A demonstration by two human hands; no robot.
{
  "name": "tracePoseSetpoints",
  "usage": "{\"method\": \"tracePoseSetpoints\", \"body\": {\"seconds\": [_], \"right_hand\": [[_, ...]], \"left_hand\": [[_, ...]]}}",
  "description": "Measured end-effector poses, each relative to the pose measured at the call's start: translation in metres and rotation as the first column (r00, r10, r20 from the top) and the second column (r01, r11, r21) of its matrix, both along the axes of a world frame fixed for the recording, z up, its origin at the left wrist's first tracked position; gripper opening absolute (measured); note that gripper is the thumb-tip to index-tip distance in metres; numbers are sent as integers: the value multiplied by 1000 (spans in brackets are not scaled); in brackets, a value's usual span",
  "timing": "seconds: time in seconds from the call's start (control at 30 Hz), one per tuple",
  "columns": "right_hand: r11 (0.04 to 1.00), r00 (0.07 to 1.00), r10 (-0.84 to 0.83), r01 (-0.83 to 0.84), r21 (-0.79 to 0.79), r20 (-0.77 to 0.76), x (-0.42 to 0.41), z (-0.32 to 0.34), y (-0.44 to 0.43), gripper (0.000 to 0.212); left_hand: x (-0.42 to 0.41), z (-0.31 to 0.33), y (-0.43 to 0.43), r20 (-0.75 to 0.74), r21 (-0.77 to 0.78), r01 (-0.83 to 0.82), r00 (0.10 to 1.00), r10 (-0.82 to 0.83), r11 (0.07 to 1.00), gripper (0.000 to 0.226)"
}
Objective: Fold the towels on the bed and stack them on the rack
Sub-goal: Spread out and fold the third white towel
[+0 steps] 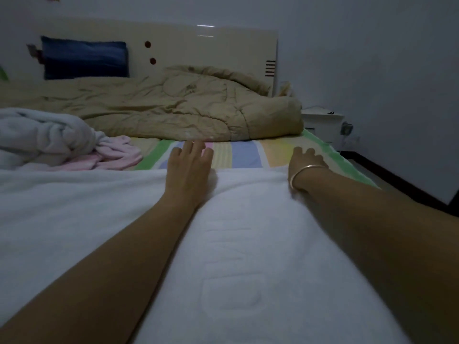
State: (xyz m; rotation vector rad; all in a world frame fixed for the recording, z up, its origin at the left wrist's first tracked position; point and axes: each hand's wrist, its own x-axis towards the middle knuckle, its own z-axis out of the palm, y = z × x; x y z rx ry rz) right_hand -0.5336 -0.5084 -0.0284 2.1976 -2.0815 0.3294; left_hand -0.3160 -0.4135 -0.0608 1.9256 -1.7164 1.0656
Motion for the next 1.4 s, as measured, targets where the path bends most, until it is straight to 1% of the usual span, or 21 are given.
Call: {"method": "tracePoseSetpoints", "body": {"seconds": [0.07,0.1,0.13,0.2,0.23,0.27,0.3,0.33,0.37,0.43,0.5,0.57,0.63,0.7,0.8,0.97,1.1,1.17,1.3,1.33,1.4], "right_hand": [[997,998,46,-48,-58,-35,15,1,18,57],[993,993,111,-113,-27,-39,27,0,31,55],[982,981,184,-182,40,-53,35,-8,45,55],[921,938,338,-314,229,-76,60,-21,87,61],[887,926,373,-336,316,-63,62,-29,106,64],[870,930,365,-321,375,-50,63,-31,125,67],[875,946,321,-279,395,-44,56,-33,136,70],[889,962,263,-216,403,-65,51,-32,145,73],[904,976,195,-141,404,-96,55,-24,157,74],[899,986,125,-67,432,-106,70,-12,176,74],[878,979,205,-179,444,-10,105,-5,211,72],[836,938,342,-330,438,54,140,-6,264,69],[800,898,434,-423,425,77,165,-10,318,68],[775,875,478,-461,432,74,183,-9,370,68],[744,859,504,-482,463,85,204,2,436,68],[726,859,494,-494,477,138,231,15,516,67],[728,837,541,-516,450,85,246,8,570,67],[723,821,567,-534,439,65,252,3,590,65],[740,826,561,-526,419,47,274,-12,616,67],[754,834,551,-516,407,37,281,-15,618,68],[767,832,553,-526,369,37,299,-19,613,68]], "left_hand": [[-7,12,19,-268,-58,64,960,-78,996,22],[-11,21,35,-397,-56,84,912,-99,995,23],[-19,22,48,-473,-24,117,874,-114,993,25],[-17,17,87,-480,48,216,861,-167,975,30],[-15,6,105,-468,124,271,864,-185,954,37],[-4,0,126,-451,247,277,881,-142,929,45],[12,-8,141,-419,402,207,908,-22,892,53],[35,-13,154,-386,503,104,915,115,858,58],[68,-10,175,-353,563,-22,897,264,826,62],[124,-8,207,-360,613,-190,797,485,767,66],[168,-4,248,-364,640,-258,728,582,724,67],[189,-4,287,-358,633,-263,733,578,728,65],[194,-3,326,-337,591,-272,771,540,759,62],[197,0,366,-325,580,-248,803,500,776,63],[213,4,433,-381,599,-164,802,460,784,60],[252,9,539,-345,704,-171,766,543,689,63],[274,10,594,-408,712,-204,659,632,672,64],[278,7,609,-469,656,-225,626,623,720,63],[280,16,615,-585,362,-281,673,452,889,41],[280,21,613,-618,335,-267,661,425,904,38],[280,22,608,-637,423,-252,601,483,870,35]]}}
